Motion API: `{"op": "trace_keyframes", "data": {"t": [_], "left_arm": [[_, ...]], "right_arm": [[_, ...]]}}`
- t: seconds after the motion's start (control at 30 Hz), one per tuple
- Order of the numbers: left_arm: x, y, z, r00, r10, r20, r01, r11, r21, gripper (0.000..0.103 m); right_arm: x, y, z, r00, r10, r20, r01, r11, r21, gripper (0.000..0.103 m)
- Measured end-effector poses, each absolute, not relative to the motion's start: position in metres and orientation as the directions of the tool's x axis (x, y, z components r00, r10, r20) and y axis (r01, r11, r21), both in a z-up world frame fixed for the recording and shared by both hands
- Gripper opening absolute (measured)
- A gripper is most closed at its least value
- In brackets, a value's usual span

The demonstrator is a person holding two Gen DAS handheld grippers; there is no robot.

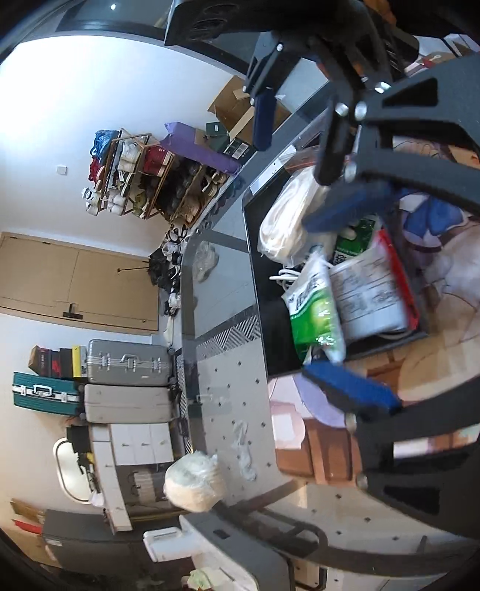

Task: Organize soft objects

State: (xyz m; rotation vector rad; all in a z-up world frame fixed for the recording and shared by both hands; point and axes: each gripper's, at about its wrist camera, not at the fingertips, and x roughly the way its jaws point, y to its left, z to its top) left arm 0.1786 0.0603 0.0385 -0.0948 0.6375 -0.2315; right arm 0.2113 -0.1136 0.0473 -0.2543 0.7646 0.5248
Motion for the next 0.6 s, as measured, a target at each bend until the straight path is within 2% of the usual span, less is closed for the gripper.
{"op": "trace_keyframes", "data": {"t": [0.07, 0.13, 0.2, 0.6], "left_arm": [[0.169, 0.064, 0.043, 0.792, -0.242, -0.561, 0.179, 0.97, -0.166, 0.089], [0.16, 0.069, 0.047, 0.804, -0.23, -0.549, 0.164, 0.972, -0.167, 0.098], [0.15, 0.073, 0.051, 0.82, -0.204, -0.535, 0.143, 0.978, -0.155, 0.102], [0.113, 0.092, 0.05, 0.883, -0.1, -0.459, 0.04, 0.99, -0.138, 0.103]], "right_arm": [[0.206, -0.121, 0.051, 0.61, 0.364, -0.704, -0.528, 0.849, -0.019, 0.088], [0.2, -0.128, 0.056, 0.625, 0.368, -0.688, -0.518, 0.855, -0.013, 0.092], [0.193, -0.135, 0.061, 0.644, 0.379, -0.665, -0.511, 0.859, -0.005, 0.1], [0.15, -0.162, 0.073, 0.746, 0.449, -0.493, -0.504, 0.864, 0.024, 0.103]]}}
